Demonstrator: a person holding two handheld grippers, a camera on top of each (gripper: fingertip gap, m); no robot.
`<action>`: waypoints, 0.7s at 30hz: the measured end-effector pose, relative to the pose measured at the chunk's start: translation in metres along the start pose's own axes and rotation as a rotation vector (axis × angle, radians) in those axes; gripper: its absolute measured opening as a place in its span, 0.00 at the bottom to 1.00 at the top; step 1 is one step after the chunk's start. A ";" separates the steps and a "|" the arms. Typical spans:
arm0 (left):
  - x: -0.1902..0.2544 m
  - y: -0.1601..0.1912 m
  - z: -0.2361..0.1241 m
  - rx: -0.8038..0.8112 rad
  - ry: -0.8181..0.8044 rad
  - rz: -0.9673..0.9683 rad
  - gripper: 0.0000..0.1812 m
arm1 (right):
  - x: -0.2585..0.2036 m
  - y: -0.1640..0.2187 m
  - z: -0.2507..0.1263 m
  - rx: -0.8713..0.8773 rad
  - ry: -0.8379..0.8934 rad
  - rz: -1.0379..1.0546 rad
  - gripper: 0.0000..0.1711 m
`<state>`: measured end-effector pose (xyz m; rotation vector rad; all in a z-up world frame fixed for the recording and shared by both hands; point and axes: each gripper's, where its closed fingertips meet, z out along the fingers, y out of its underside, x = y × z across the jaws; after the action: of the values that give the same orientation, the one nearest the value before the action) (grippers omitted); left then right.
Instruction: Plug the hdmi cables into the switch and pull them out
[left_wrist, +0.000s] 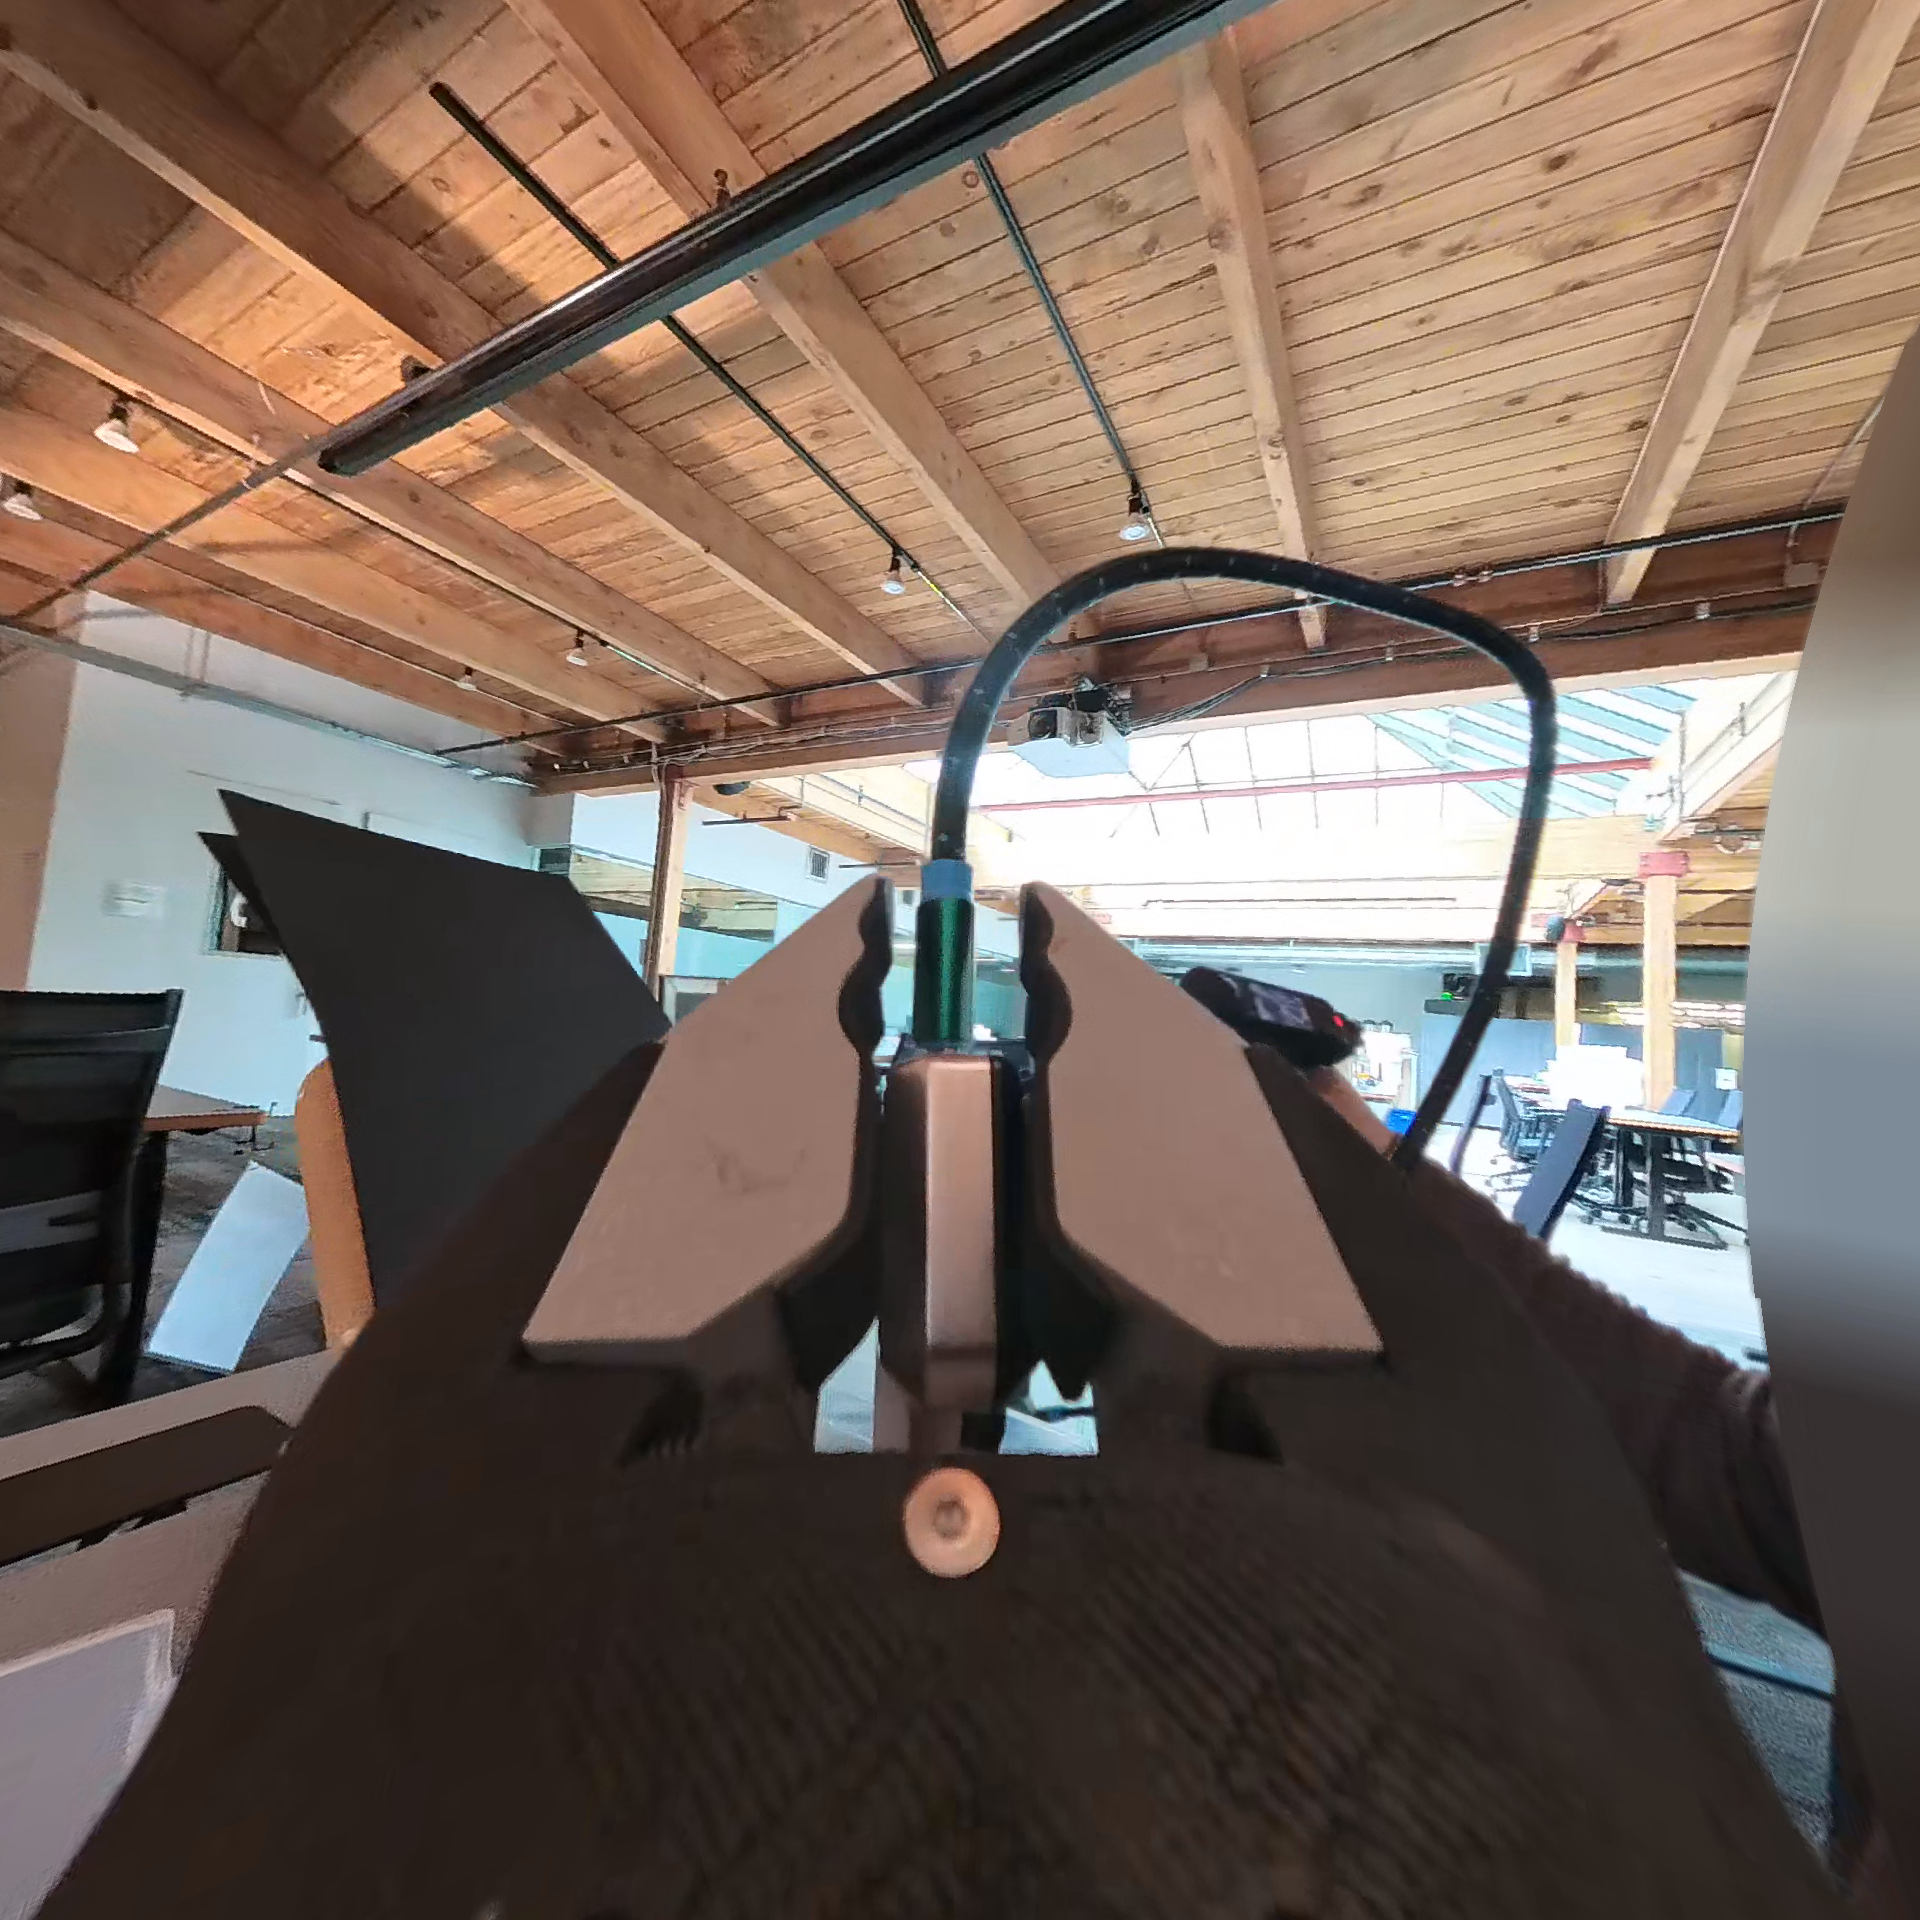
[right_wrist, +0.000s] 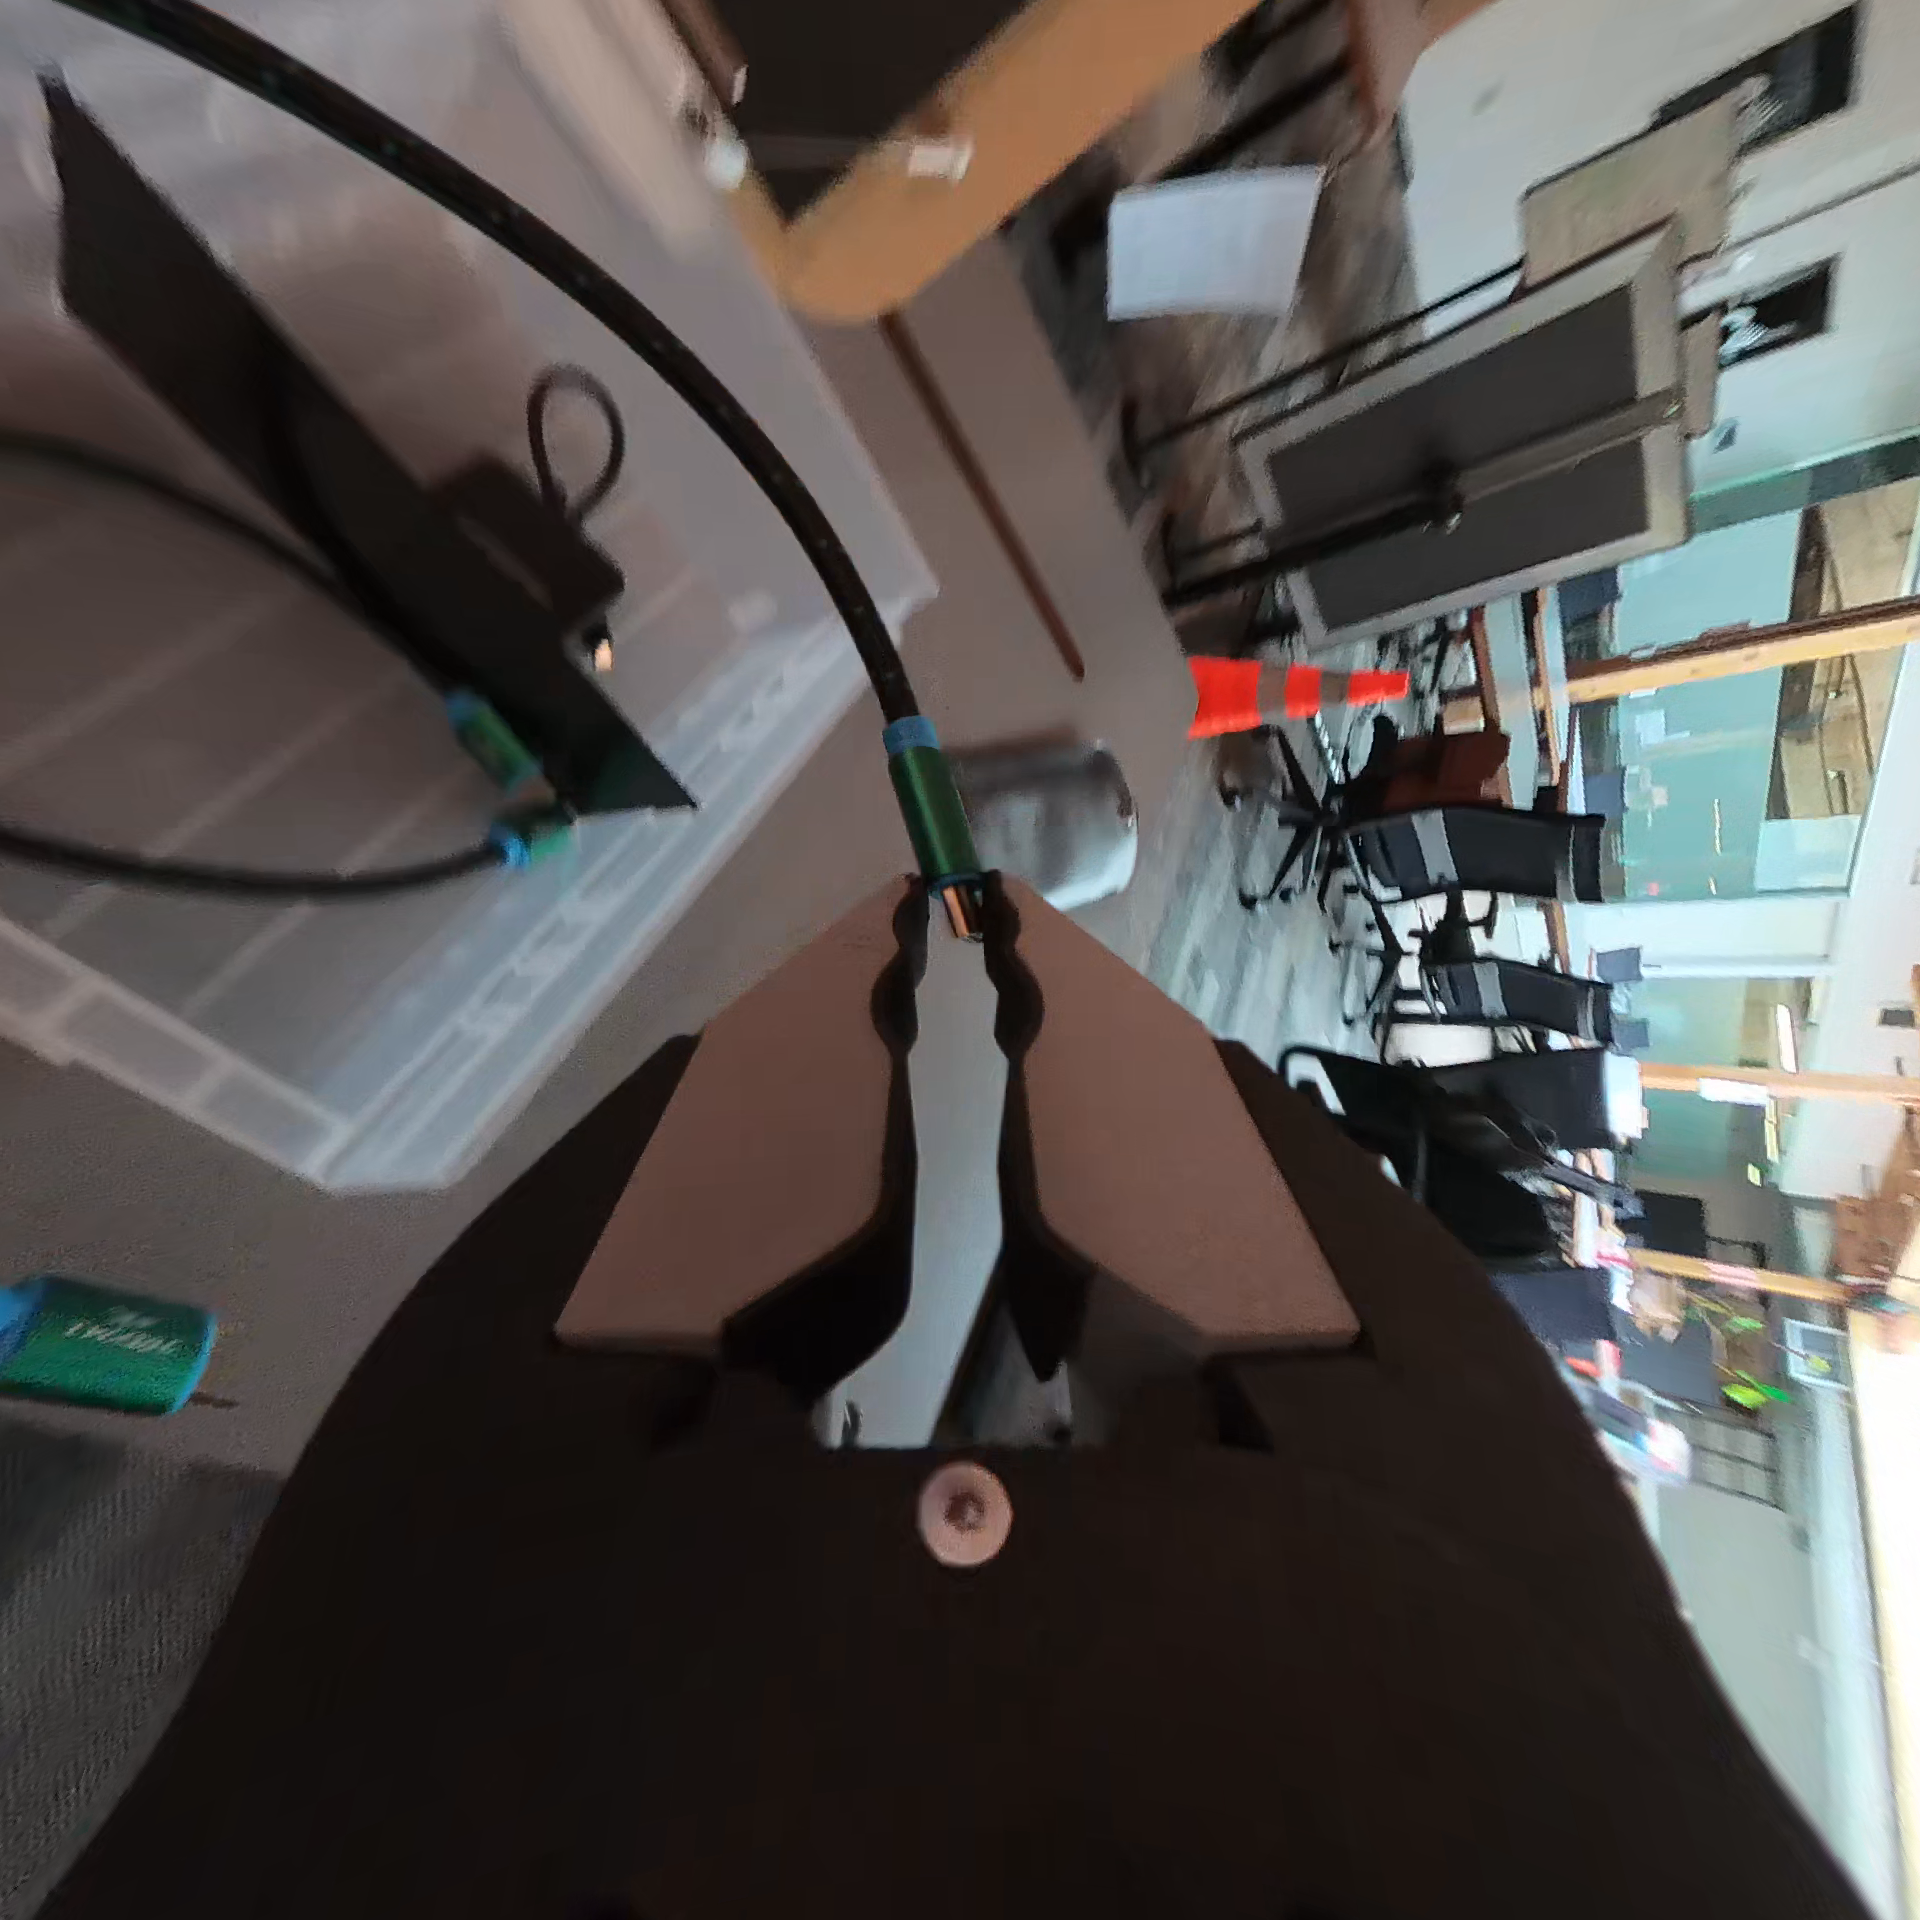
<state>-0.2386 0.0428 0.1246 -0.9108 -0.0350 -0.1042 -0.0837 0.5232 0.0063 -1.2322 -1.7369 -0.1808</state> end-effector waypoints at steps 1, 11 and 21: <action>-0.001 0.001 0.000 -0.003 0.002 -0.002 0.12 | -0.004 0.006 0.002 -0.052 -0.016 -0.034 0.04; 0.014 0.008 0.010 -0.032 0.042 -0.026 0.12 | -0.054 0.049 0.042 -0.737 -0.212 -0.151 0.05; 0.031 0.031 0.023 -0.094 0.097 -0.046 0.12 | -0.119 0.043 0.088 -0.790 -0.464 -0.229 0.07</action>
<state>-0.2043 0.0777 0.1170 -0.9983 0.0395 -0.1937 -0.1000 0.5191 -0.1467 -1.7192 -2.3173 -0.8343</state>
